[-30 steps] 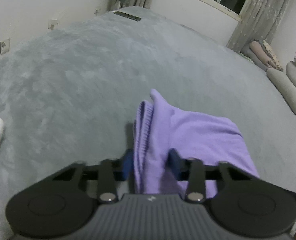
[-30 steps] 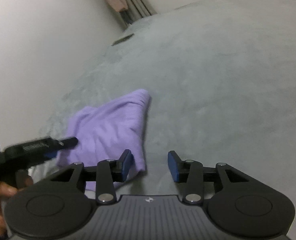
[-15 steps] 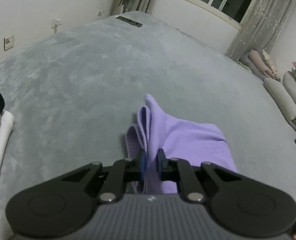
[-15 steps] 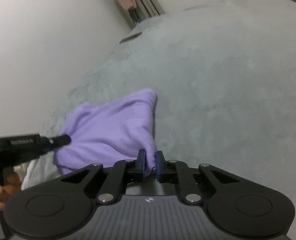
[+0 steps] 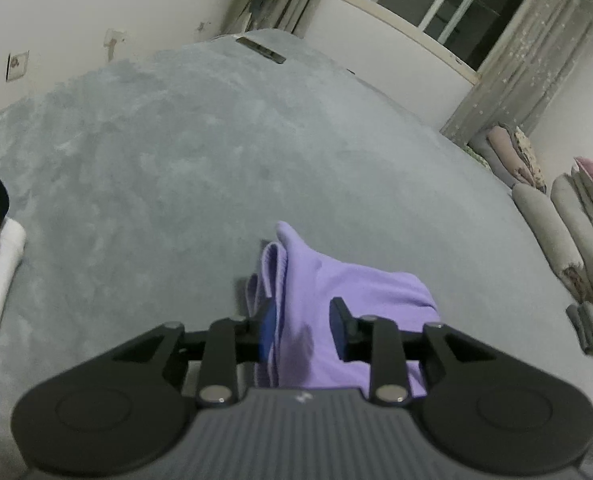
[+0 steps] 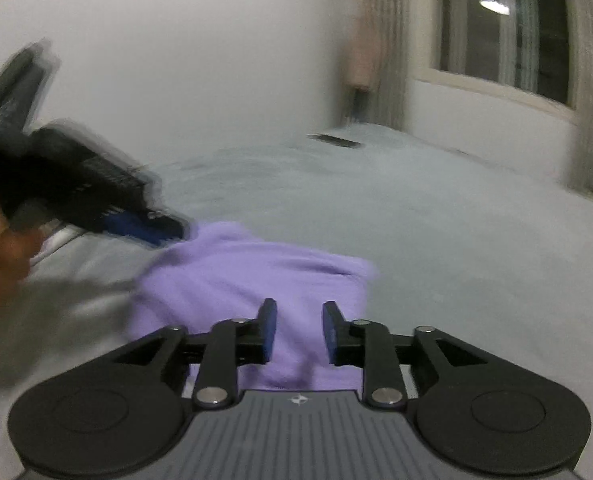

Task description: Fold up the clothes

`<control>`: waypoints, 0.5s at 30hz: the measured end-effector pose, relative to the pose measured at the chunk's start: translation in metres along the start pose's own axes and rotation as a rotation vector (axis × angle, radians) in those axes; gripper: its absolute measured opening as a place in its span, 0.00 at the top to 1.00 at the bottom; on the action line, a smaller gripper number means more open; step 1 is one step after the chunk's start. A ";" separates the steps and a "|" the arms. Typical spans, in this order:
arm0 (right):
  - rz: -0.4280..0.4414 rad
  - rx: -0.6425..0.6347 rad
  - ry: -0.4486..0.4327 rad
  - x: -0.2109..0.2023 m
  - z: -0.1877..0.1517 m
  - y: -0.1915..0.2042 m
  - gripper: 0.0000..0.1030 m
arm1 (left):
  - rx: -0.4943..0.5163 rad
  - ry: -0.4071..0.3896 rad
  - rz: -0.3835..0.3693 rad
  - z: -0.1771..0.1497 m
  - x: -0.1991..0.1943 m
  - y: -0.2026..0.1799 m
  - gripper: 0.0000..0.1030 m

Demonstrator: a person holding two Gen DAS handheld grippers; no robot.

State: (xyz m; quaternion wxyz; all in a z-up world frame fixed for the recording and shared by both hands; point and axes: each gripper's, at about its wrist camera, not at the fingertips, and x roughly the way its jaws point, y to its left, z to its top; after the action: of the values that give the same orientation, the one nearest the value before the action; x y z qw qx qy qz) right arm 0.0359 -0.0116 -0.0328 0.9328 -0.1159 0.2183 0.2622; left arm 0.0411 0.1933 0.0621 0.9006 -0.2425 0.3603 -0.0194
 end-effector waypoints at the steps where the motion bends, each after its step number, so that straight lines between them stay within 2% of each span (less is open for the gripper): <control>1: 0.003 -0.028 -0.001 0.003 0.000 0.006 0.74 | -0.016 -0.006 -0.004 0.001 -0.002 0.004 0.74; 9: 0.031 -0.250 -0.008 0.027 -0.002 0.058 0.75 | -0.056 -0.008 -0.013 0.008 0.000 0.016 0.74; 10: 0.035 -0.277 -0.008 0.030 -0.002 0.064 0.78 | -0.058 -0.005 -0.016 0.008 0.001 0.015 0.74; 11: 0.038 -0.305 -0.009 0.033 -0.003 0.070 0.88 | -0.058 -0.004 -0.022 0.008 0.002 0.015 0.74; 12: 0.042 -0.333 -0.010 0.036 -0.003 0.077 0.93 | -0.058 -0.002 -0.030 0.008 0.002 0.015 0.74; 15: 0.052 -0.416 -0.013 0.045 -0.004 0.096 0.97 | -0.059 -0.002 -0.036 0.011 0.003 0.016 0.74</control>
State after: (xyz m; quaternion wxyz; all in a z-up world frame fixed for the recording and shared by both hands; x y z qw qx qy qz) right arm 0.0173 0.0870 -0.0667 0.8830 -0.2988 0.1565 0.3264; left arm 0.0481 0.2110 0.0599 0.8929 -0.2756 0.3552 -0.0247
